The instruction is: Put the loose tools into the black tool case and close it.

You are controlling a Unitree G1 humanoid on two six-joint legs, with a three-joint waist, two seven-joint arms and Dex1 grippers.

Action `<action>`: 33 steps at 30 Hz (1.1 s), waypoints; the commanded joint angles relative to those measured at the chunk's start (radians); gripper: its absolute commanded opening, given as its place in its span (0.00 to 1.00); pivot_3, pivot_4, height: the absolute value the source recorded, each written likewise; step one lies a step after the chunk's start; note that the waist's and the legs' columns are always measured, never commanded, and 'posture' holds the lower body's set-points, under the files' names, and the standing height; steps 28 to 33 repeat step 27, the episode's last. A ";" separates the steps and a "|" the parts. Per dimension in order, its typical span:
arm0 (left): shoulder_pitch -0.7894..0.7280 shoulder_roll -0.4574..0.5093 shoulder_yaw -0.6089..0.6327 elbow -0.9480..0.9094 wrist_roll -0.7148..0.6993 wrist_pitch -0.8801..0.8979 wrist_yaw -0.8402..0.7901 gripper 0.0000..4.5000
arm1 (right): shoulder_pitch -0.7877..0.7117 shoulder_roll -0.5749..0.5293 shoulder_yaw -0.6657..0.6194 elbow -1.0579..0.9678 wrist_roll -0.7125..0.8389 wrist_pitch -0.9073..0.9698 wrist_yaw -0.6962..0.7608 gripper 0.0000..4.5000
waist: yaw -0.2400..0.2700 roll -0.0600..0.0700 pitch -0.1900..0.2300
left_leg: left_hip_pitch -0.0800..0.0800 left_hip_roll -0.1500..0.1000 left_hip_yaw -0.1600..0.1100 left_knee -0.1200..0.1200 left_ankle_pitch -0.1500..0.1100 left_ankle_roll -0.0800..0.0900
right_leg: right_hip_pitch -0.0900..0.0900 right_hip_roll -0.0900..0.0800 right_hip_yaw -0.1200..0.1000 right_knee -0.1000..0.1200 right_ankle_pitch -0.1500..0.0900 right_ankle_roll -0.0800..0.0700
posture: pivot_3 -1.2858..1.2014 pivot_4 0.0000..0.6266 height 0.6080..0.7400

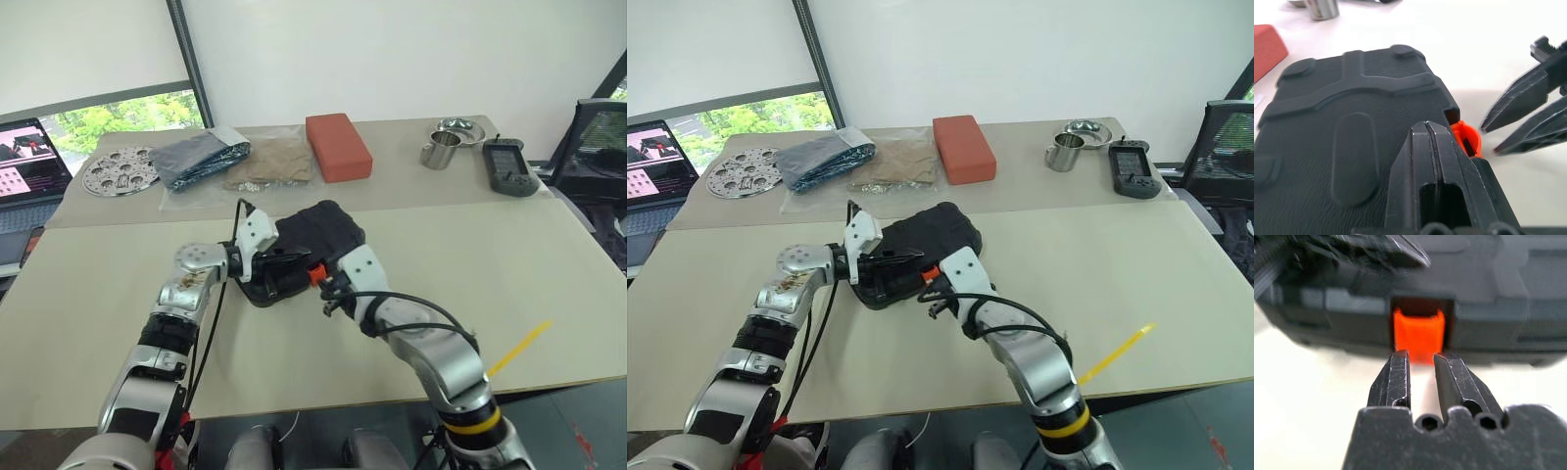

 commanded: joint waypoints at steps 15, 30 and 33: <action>0.690 0.190 0.348 -0.622 -0.165 0.156 0.203 0.51 | 0.165 -0.274 -0.419 0.386 0.230 -0.652 0.586 0.89 | 0.011 -0.005 0.008 | 0.004 0.000 0.000 -0.003 -0.002 0.001 | 0.007 -0.005 -0.001 -0.007 0.000 0.000 | 0.52 0.24 1.00; 0.814 0.172 0.299 -0.561 -0.048 0.023 0.303 0.99 | 0.211 -0.310 -0.495 0.575 0.234 -0.840 0.686 1.00 | 0.030 -0.005 0.008 | 0.007 0.000 0.000 -0.013 -0.003 0.000 | 0.009 -0.009 0.001 -0.017 0.003 -0.003 | 0.52 0.24 1.00; 0.814 0.172 0.299 -0.561 -0.048 0.023 0.303 0.99 | 0.211 -0.310 -0.495 0.575 0.234 -0.840 0.686 1.00 | 0.030 -0.005 0.008 | 0.007 0.000 0.000 -0.013 -0.003 0.000 | 0.009 -0.009 0.001 -0.017 0.003 -0.003 | 0.52 0.24 1.00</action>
